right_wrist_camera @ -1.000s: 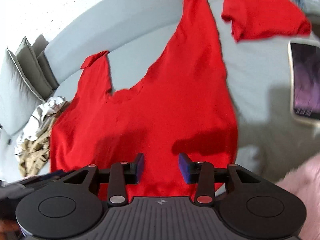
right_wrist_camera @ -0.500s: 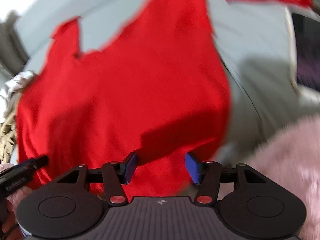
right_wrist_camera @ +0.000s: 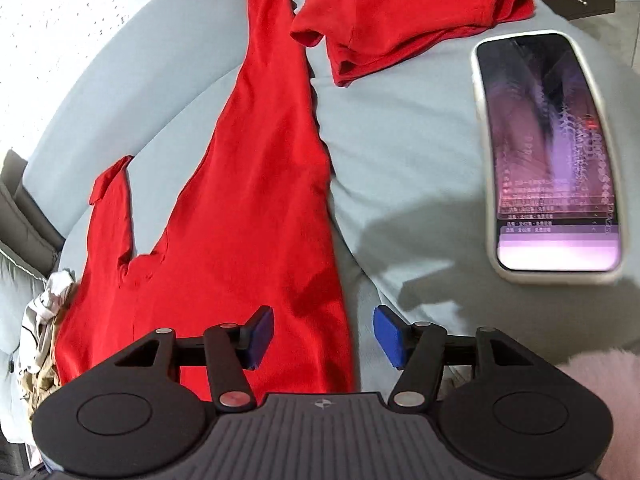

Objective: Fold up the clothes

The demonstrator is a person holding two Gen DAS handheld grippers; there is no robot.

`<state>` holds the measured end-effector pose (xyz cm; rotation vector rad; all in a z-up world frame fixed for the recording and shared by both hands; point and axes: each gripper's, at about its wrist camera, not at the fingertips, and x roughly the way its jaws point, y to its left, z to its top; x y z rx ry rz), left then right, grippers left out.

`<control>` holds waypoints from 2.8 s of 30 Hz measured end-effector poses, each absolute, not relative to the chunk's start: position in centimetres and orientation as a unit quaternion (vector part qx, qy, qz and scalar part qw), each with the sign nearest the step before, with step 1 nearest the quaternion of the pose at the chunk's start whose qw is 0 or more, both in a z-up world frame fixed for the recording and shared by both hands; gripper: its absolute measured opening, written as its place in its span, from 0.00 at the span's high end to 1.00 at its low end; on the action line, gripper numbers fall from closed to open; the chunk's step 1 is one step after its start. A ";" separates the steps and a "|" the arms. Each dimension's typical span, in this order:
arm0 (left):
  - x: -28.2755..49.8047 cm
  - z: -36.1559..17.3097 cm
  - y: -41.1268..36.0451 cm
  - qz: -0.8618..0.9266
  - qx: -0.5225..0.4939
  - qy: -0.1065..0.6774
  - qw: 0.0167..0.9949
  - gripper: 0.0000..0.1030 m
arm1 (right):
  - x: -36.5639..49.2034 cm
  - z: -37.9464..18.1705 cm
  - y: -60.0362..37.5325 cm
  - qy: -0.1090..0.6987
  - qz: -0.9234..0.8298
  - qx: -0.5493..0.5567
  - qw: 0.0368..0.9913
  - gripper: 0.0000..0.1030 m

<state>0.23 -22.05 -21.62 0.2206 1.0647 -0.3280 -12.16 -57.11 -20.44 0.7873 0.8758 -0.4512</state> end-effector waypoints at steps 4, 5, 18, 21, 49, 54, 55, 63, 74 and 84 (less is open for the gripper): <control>0.3 -21.7 -22.2 -0.152 0.110 0.505 0.843 0.48 | -11.9 -21.5 -57.8 0.390 -0.217 0.396 0.802 0.59; 0.4 -21.7 -22.3 -0.152 0.111 0.505 0.842 0.48 | -11.8 -22.1 -58.1 0.391 -0.215 0.406 0.797 0.60; 0.6 -22.1 -22.7 -0.154 0.116 0.509 0.839 0.48 | -10.6 -22.8 -57.4 0.377 -0.203 0.352 0.832 0.92; 0.6 -22.0 -22.6 -0.158 0.114 0.508 0.839 0.48 | -10.5 -22.6 -57.0 0.383 -0.206 0.333 0.837 0.98; 6.8 -19.3 -7.8 -0.089 -0.121 0.476 0.867 0.51 | 5.0 -8.6 -35.3 0.435 -0.070 0.057 0.896 0.98; 6.9 -19.6 -6.7 -0.098 -0.140 0.472 0.865 0.51 | 8.7 -8.8 -28.7 0.469 -0.016 0.047 0.882 0.98; 7.0 -19.6 -6.4 -0.099 -0.144 0.471 0.865 0.51 | 9.0 -8.8 -27.7 0.472 -0.009 0.044 0.880 0.98; 7.7 -20.1 -5.7 -0.090 -0.154 0.471 0.864 0.51 | 14.2 -12.9 -21.0 0.543 0.036 0.024 0.839 0.98; 7.7 -20.3 -6.1 -0.083 -0.138 0.474 0.866 0.51 | 12.1 -11.2 -23.3 0.534 0.096 0.088 0.836 0.62; 6.6 -19.5 -7.1 -0.080 -0.113 0.470 0.872 0.50 | 0.8 -8.0 -33.5 0.470 0.068 0.057 0.878 0.61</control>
